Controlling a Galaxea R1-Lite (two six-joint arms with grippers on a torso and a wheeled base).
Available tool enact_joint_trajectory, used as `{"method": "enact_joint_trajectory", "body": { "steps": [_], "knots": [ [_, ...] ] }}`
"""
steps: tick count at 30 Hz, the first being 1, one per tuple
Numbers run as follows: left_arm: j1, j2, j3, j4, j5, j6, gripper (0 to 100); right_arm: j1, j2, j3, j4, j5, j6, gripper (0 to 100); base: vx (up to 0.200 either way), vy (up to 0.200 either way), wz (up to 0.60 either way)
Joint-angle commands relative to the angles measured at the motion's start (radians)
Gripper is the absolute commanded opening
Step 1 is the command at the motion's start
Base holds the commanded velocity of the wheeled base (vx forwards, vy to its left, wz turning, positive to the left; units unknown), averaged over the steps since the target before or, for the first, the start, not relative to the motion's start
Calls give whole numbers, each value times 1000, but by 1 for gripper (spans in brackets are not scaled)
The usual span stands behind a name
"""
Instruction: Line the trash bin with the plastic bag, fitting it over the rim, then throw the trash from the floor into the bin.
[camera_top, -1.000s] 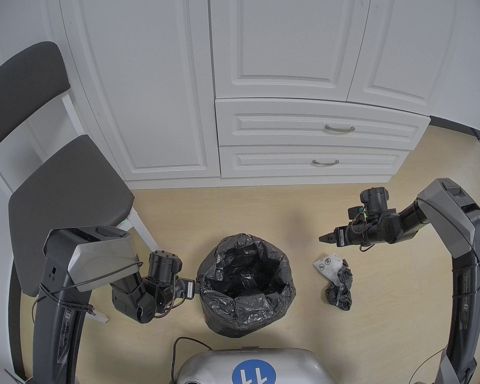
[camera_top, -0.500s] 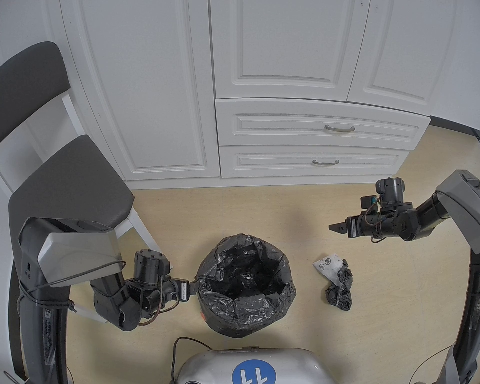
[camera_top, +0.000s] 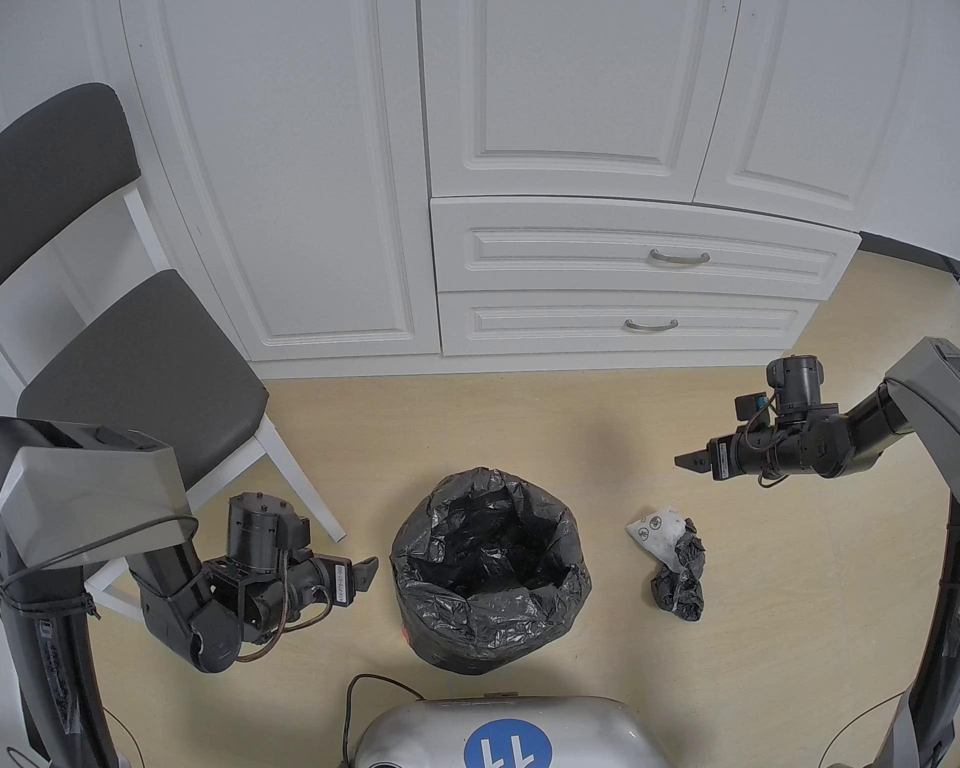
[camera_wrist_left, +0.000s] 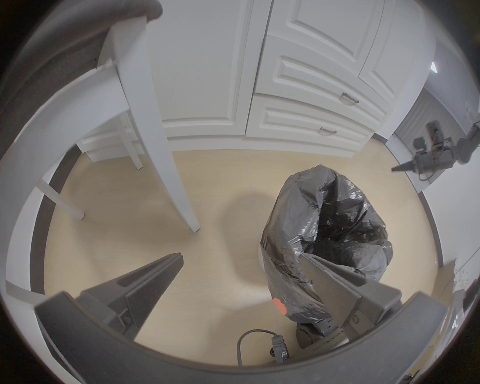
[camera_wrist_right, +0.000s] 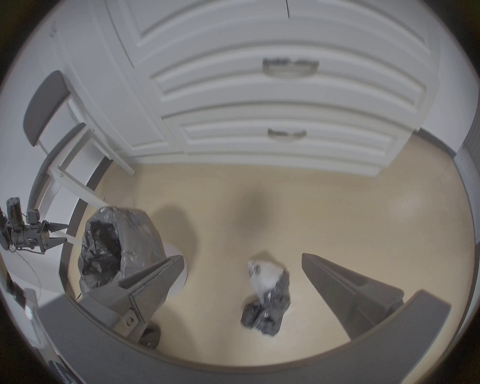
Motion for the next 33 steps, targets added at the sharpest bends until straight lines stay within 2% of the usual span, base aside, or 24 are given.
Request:
{"method": "enact_joint_trajectory", "body": {
  "steps": [1, 4, 9, 16, 21, 33],
  "knots": [
    [-8, -123, 189, -140, -2, -3, 100, -24, 231, -360, 403, -3, 89, 100, 0, 0, 0],
    [-4, -120, 264, -255, -3, -8, 100, -34, 350, -484, 478, -18, 112, 100, 0, 0, 0],
    [-1, -100, 338, -398, -5, -12, 100, -45, 472, -576, 494, -72, 101, 100, 0, 0, 0],
    [-4, -118, 393, -404, 0, -34, 100, -45, 633, -760, 529, -127, 66, 100, 0, 0, 0],
    [1, -143, 402, -404, 1, -71, 100, -36, 662, -766, 620, -144, 61, 100, 0, 0, 0],
    [-8, -239, 419, -404, 0, -74, 100, -28, 693, -766, 618, -149, 64, 100, 0, 0, 0]
  ]
}}
